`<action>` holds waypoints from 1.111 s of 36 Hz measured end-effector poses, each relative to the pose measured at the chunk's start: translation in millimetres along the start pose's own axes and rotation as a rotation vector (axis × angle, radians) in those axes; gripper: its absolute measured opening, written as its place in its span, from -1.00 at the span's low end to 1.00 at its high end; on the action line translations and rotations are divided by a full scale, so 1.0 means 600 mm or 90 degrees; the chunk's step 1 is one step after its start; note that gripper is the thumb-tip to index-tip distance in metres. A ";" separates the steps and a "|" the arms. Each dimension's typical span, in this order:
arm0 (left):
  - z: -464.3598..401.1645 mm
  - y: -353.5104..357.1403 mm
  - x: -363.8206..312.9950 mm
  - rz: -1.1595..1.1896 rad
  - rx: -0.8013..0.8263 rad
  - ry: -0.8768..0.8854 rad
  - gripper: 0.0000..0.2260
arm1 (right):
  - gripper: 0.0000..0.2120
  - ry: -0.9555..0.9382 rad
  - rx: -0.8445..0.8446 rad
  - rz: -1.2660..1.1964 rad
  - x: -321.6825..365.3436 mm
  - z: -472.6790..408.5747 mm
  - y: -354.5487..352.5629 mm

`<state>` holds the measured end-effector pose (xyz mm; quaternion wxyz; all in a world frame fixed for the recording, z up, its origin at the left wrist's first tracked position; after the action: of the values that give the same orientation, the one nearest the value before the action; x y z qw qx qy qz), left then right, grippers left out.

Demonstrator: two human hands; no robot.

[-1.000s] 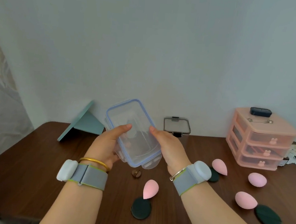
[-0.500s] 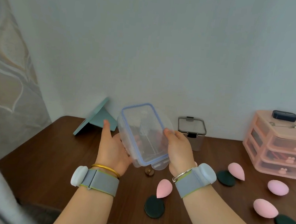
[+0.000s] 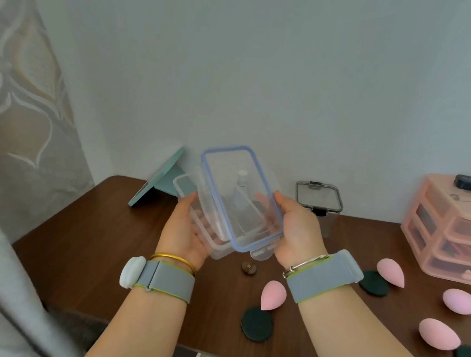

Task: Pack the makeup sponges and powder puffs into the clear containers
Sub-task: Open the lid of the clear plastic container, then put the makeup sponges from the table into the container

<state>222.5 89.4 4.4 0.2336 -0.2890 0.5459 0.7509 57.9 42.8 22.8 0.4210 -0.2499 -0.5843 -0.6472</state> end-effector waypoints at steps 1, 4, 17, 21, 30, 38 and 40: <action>0.001 -0.008 -0.006 -0.009 -0.042 0.011 -0.57 | -0.76 -0.029 -0.007 -0.004 0.012 -0.003 0.000; 0.000 -0.032 -0.032 -0.042 -0.127 0.063 -0.51 | -0.76 -0.115 -0.019 -0.041 0.053 -0.004 0.002; 0.011 -0.057 -0.089 -0.182 -0.149 0.135 -0.76 | -0.72 -0.336 0.061 0.560 0.068 -0.021 0.011; 0.013 -0.061 -0.085 -0.162 -0.117 0.062 -0.23 | -0.69 -0.275 0.121 0.806 0.022 -0.039 0.009; 0.016 -0.069 -0.075 -0.153 -0.140 0.030 -0.31 | -0.64 -0.272 0.275 1.097 -0.060 -0.064 0.029; 0.017 -0.070 -0.066 -0.147 -0.157 -0.005 -0.33 | -0.68 -0.118 0.330 1.222 -0.102 -0.111 0.017; 0.017 -0.070 -0.062 -0.149 -0.153 -0.013 -0.32 | -0.73 -0.161 0.331 1.201 -0.101 -0.110 0.012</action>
<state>275.6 110.1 3.6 0.2892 -0.3686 0.4123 0.7813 106.9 -5.6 -35.4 0.7410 -0.5804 -0.3101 0.1340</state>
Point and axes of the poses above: each hand's wrist, its own z-axis away from the middle knuckle, its own y-axis out of the palm, x = y × z, the point moved 6 cm from there along -z, towards the middle knuckle, and after that the axes turned 3 degrees about x, right-handed, at the moved point
